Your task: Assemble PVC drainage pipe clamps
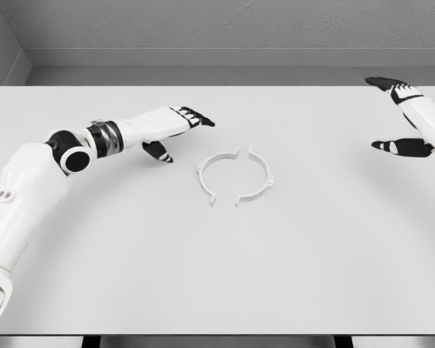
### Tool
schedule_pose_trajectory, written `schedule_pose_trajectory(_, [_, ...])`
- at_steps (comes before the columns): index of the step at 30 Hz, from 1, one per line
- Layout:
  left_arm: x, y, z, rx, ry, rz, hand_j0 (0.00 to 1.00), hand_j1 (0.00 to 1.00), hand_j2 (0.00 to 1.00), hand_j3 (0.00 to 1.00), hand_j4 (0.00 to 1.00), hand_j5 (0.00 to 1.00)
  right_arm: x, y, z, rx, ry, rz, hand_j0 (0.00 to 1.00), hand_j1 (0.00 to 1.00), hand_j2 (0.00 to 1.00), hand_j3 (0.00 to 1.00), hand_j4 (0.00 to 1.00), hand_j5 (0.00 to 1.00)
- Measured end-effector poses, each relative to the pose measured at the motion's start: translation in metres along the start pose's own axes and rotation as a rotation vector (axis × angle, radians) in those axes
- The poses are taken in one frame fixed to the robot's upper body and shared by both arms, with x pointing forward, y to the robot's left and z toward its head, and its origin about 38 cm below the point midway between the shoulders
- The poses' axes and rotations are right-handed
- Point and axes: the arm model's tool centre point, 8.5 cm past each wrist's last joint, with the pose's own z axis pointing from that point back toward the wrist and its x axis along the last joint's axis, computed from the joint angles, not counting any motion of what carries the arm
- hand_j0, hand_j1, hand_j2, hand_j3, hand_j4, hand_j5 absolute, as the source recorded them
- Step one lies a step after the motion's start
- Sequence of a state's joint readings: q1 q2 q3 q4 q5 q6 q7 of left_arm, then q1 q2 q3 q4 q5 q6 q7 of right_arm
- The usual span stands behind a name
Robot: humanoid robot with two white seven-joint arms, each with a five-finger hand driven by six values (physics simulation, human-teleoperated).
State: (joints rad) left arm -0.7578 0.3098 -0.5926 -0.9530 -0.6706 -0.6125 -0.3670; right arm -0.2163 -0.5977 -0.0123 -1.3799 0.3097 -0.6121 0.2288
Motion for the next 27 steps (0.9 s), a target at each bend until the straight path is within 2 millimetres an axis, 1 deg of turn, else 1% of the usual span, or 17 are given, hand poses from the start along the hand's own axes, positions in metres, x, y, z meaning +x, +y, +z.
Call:
schedule_pose_trajectory(2, [0.001, -0.001, -0.006, -0.003, -0.001, 0.012, 1.00, 1.00, 1.00, 1.00, 1.00, 1.00, -0.001, 0.000, 0.004, -0.012, 0.005, -0.009, 1.00, 1.00, 1.00, 1.00, 1.00, 1.00])
schedule_pose_trajectory(3, [0.001, 0.001, -0.008, -0.001, -0.002, 0.012, 1.00, 1.00, 1.00, 1.00, 1.00, 1.00, -0.001, 0.002, 0.006, -0.014, 0.010, -0.017, 1.00, 1.00, 1.00, 1.00, 1.00, 1.00])
schedule_pose_trajectory(4, [0.002, 0.004, -0.010, 0.001, -0.004, 0.012, 1.00, 1.00, 1.00, 1.00, 1.00, 1.00, -0.003, 0.009, 0.013, -0.011, 0.021, -0.041, 1.00, 1.00, 1.00, 1.00, 1.00, 1.00])
schedule_pose_trajectory(6, [0.005, 0.002, -0.014, 0.000, -0.010, 0.018, 1.00, 1.00, 1.00, 1.00, 1.00, 1.00, -0.005, 0.017, 0.023, -0.030, 0.031, -0.112, 1.00, 1.00, 1.00, 1.00, 1.00, 1.00])
schedule_pose_trajectory(7, [0.007, 0.001, -0.016, -0.001, -0.014, 0.020, 1.00, 1.00, 1.00, 1.00, 1.00, 1.00, -0.005, 0.018, 0.025, -0.041, 0.030, -0.135, 1.00, 1.00, 1.00, 1.00, 1.00, 1.00])
schedule_pose_trajectory(8, [0.008, 0.001, -0.018, -0.001, -0.017, 0.021, 1.00, 1.00, 1.00, 1.00, 1.00, 1.00, -0.004, 0.024, 0.031, -0.038, 0.035, -0.158, 1.00, 1.00, 1.00, 1.00, 1.00, 1.00])
schedule_pose_trajectory(9, [0.009, -0.001, -0.019, -0.003, -0.019, 0.025, 1.00, 1.00, 1.00, 1.00, 1.00, 1.00, -0.003, 0.025, 0.032, -0.042, 0.033, -0.171, 1.00, 1.00, 1.00, 1.00, 1.00, 1.00])
schedule_pose_trajectory(13, [0.011, -0.007, -0.020, -0.008, -0.023, 0.034, 1.00, 1.00, 1.00, 1.00, 1.00, 1.00, 0.005, 0.022, 0.029, -0.052, 0.003, -0.177, 1.00, 1.00, 1.00, 1.00, 1.00, 1.00])
schedule_pose_trajectory(19, [0.014, -0.012, -0.020, -0.009, -0.029, 0.040, 1.00, 1.00, 1.00, 1.00, 1.00, 1.00, 0.009, 0.019, 0.026, -0.054, -0.013, -0.175, 1.00, 1.00, 1.00, 1.00, 1.00, 1.00])
schedule_pose_trajectory(27, [0.014, 0.008, -0.017, 0.021, -0.037, 0.010, 1.00, 1.00, 1.00, 1.00, 1.00, 1.00, 0.010, 0.019, 0.025, -0.055, -0.017, -0.175, 1.00, 1.00, 1.00, 1.00, 1.00, 1.00])
